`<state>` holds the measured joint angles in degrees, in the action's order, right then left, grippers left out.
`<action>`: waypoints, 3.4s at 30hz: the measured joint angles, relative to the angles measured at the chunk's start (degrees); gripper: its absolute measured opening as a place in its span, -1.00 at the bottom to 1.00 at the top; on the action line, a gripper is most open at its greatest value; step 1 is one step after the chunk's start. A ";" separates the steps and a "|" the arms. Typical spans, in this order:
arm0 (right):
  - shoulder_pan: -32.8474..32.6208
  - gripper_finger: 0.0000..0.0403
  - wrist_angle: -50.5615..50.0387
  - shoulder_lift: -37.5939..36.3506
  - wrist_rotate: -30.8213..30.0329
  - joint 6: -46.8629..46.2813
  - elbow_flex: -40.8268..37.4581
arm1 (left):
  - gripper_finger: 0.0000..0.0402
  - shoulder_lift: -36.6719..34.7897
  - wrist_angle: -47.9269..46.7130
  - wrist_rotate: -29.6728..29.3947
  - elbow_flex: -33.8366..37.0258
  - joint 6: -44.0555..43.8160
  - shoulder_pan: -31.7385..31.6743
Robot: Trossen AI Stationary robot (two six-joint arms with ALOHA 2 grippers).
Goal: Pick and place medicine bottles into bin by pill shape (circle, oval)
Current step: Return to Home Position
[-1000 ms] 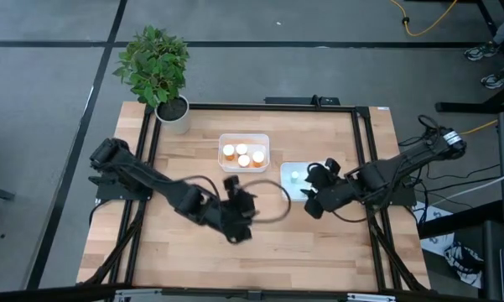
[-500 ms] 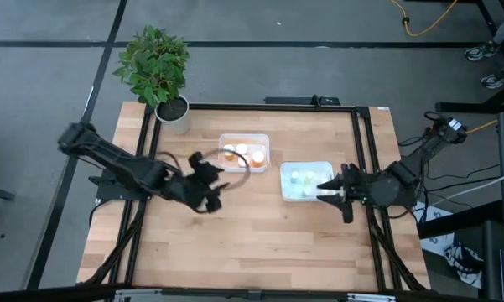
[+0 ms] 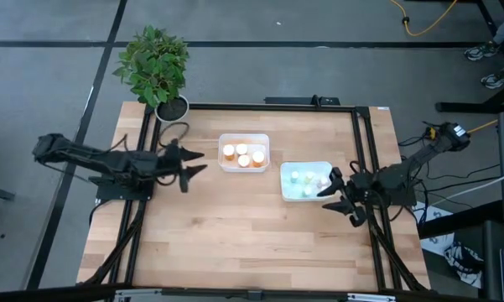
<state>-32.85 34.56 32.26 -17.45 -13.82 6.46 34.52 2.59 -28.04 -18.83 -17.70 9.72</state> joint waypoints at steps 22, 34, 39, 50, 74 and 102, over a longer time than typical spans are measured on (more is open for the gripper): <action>14.84 -0.09 -31.25 -21.63 6.05 6.64 0.00 | 0.02 -22.64 -2.47 1.60 12.77 1.53 -0.71; 16.78 -0.09 -36.28 -25.60 6.15 12.82 0.00 | 0.02 -22.56 -2.99 1.58 12.79 0.87 -0.71; 16.78 -0.09 -36.27 -25.60 6.13 12.78 0.00 | 0.02 -22.56 -2.98 1.58 12.79 0.81 -0.71; 16.78 -0.09 -36.25 -25.58 6.13 12.66 0.00 | 0.02 -22.56 -2.98 1.56 12.79 0.79 -0.71; 16.78 -0.09 -36.21 -25.58 6.11 12.66 0.01 | 0.02 -22.56 -2.98 1.54 12.79 0.79 -0.71; 16.77 -0.09 -36.19 -25.56 6.09 12.66 0.02 | 0.02 -22.54 -3.00 1.54 12.77 0.79 -0.68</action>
<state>-16.08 -1.63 6.70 -11.35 -1.17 6.48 11.99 -0.40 -26.50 -6.07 -16.91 9.04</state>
